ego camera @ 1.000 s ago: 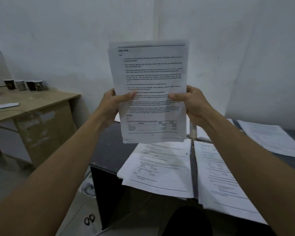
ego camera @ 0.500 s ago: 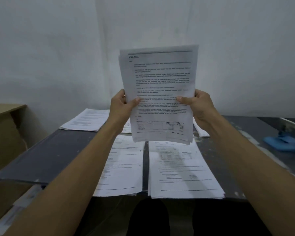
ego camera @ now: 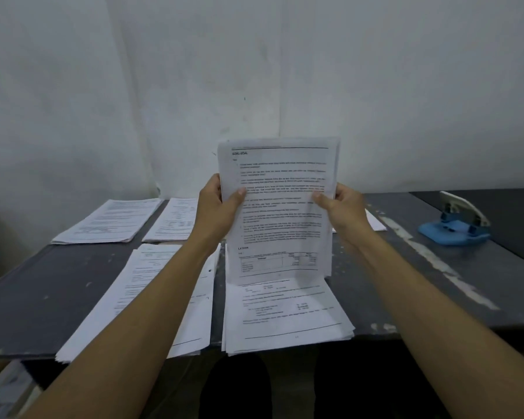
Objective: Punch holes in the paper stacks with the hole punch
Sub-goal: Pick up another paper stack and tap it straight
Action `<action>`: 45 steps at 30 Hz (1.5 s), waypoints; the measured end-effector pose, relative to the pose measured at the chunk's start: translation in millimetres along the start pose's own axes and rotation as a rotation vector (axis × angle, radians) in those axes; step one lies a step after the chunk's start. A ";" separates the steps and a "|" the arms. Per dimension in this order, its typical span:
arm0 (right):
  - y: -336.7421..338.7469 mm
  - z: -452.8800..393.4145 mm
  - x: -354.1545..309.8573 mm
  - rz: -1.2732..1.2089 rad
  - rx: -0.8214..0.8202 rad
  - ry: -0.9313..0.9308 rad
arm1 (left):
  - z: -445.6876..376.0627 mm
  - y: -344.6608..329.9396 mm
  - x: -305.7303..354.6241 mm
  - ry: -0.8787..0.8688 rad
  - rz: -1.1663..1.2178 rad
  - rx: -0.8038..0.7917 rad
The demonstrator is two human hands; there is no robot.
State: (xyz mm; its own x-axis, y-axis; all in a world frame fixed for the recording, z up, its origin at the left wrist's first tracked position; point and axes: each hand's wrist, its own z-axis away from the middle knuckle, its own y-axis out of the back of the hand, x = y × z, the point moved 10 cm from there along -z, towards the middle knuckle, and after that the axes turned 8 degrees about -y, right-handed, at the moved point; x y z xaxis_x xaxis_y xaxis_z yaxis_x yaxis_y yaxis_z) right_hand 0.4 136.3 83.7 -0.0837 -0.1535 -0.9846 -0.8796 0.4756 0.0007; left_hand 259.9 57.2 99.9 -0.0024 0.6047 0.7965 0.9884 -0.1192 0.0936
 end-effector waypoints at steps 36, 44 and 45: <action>-23.4 8.4 3.0 -0.021 -0.062 -0.051 | -14.5 5.3 0.2 0.029 0.158 -0.149; -24.2 6.1 8.7 -0.029 -0.027 -0.075 | -7.6 0.3 -5.4 0.026 0.212 -0.142; -26.5 6.4 11.4 -0.028 -0.037 -0.091 | -6.6 0.8 -7.3 0.035 0.210 -0.132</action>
State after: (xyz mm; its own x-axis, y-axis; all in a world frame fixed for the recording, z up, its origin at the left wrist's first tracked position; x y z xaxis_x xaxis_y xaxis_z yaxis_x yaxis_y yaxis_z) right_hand 25.8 127.5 71.3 -0.0176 -0.0857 -0.9962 -0.8978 0.4398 -0.0220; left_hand 259.7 47.4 98.2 0.1929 0.5283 0.8269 0.9394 -0.3427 -0.0002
